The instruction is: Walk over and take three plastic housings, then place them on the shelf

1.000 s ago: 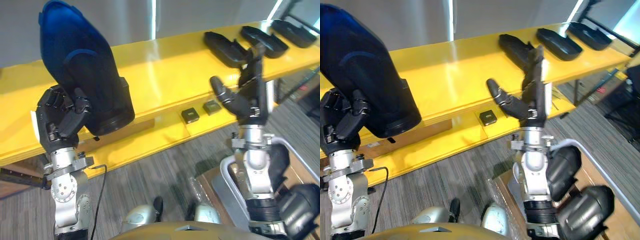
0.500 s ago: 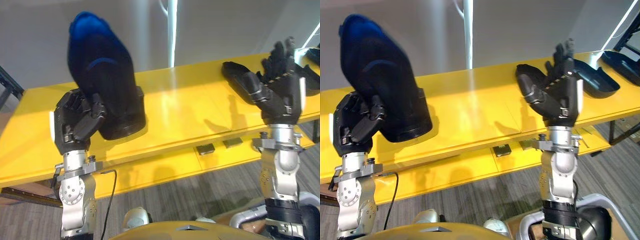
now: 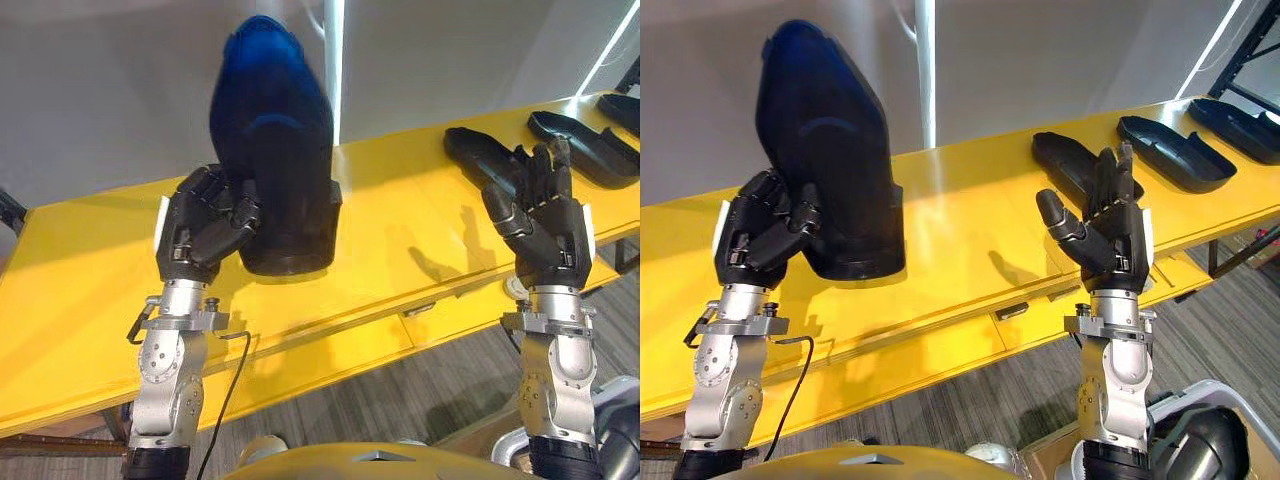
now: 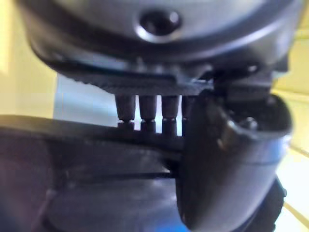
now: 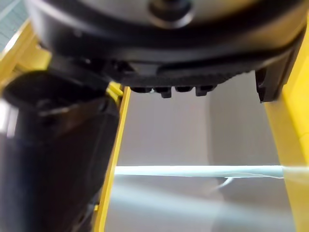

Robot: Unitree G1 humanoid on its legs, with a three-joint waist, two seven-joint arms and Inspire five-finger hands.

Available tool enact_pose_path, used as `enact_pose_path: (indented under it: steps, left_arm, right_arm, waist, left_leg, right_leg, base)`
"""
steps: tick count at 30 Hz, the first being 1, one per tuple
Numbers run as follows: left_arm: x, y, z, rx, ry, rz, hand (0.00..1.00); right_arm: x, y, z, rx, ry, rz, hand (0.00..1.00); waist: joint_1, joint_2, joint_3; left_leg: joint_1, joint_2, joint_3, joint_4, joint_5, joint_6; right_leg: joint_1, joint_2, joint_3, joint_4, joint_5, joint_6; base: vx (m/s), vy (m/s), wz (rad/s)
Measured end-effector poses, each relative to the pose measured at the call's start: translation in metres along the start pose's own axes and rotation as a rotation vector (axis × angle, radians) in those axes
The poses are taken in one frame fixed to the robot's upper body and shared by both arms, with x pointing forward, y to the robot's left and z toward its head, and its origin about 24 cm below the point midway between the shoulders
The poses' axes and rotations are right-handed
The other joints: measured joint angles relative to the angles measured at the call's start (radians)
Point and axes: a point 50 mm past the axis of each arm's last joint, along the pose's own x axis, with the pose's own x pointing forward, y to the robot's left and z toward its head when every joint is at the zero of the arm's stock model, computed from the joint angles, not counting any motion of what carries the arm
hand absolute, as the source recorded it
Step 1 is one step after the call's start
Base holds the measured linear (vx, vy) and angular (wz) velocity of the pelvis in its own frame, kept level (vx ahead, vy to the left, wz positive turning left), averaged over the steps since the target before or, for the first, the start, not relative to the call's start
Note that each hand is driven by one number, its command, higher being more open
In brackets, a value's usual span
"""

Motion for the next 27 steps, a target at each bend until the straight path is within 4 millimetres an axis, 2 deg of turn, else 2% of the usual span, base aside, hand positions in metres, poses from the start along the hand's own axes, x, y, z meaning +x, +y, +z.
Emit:
enact_pose_path:
  steps: [3,4,6,9,13,17,21,27]
  left_arm:
    - [0.01,-0.02,-0.005,-0.072,0.052,-0.078,0.0]
    - [0.016,-0.028,-0.008,-0.099,0.071,-0.097,0.0]
    - [0.023,-0.038,-0.01,-0.112,0.091,-0.104,0.0]
    - [0.045,-0.05,-0.024,-0.113,0.149,-0.081,0.0]
    - [0.065,-0.043,-0.047,-0.064,0.254,0.066,0.0]
    - [0.078,-0.032,-0.062,-0.018,0.32,0.199,0.0]
    - [0.093,-0.015,-0.065,0.019,0.337,0.339,0.0]
    - [0.114,0.0,-0.066,0.067,0.367,0.47,0.0]
  right_arm:
    - [-0.011,-0.001,-0.005,0.0,0.068,0.01,1.0]
    - [-0.015,0.0,-0.008,0.01,0.089,0.006,1.0]
    - [-0.018,0.003,-0.011,0.023,0.101,-0.006,1.0]
    - [-0.021,0.006,-0.012,0.041,0.103,-0.008,1.0]
    - [-0.02,0.018,-0.011,0.093,0.076,0.039,1.0]
    - [-0.021,0.033,-0.016,0.126,0.094,0.104,1.0]
    - [-0.023,0.045,-0.019,0.156,0.109,0.182,1.0]
    - [-0.025,0.052,-0.02,0.174,0.116,0.237,1.0]
  waist:
    - [-0.008,0.0,0.0]
    - [-0.025,-0.002,0.0]
    - [-0.038,-0.002,0.0]
    - [-0.075,0.001,-0.001]
    - [-0.111,0.002,-0.002]
    - [-0.118,0.006,-0.003]
    - [-0.124,0.008,-0.003]
    - [-0.143,0.009,-0.003]
  left_leg:
    - [0.012,0.001,0.038,-0.033,0.008,-0.007]
    - [0.017,0.001,0.046,-0.047,0.014,-0.011]
    - [0.029,0.0,0.07,-0.064,0.021,-0.012]
    - [0.049,0.001,0.107,-0.095,0.037,-0.018]
    - [0.07,0.014,0.146,-0.132,0.064,-0.024]
    - [0.097,0.021,0.163,-0.192,0.106,-0.034]
    - [0.118,0.018,0.183,-0.222,0.12,-0.034]
    - [0.12,0.017,0.188,-0.232,0.13,-0.032]
  right_leg:
    - [-0.021,0.006,0.031,-0.015,0.012,-0.012]
    - [-0.022,0.007,0.042,-0.022,0.013,-0.011]
    - [-0.033,0.009,0.061,-0.026,0.014,-0.01]
    - [-0.05,0.019,0.095,-0.029,0.018,-0.008]
    - [-0.073,0.046,0.133,-0.029,0.025,-0.016]
    - [-0.089,0.071,0.144,-0.029,0.03,-0.023]
    - [-0.089,0.078,0.163,-0.029,0.033,-0.026]
    - [-0.092,0.079,0.166,-0.031,0.036,-0.026]
  base:
    - [-0.04,0.01,-0.29]
    - [-0.05,0.006,-0.27]
    - [-0.04,-0.001,-0.32]
    - [-0.03,-0.007,-0.35]
    - [-0.03,-0.032,-0.35]
    - [-0.01,-0.042,-0.12]
    - [-0.02,-0.01,-0.12]
    - [-0.01,-0.002,-0.01]
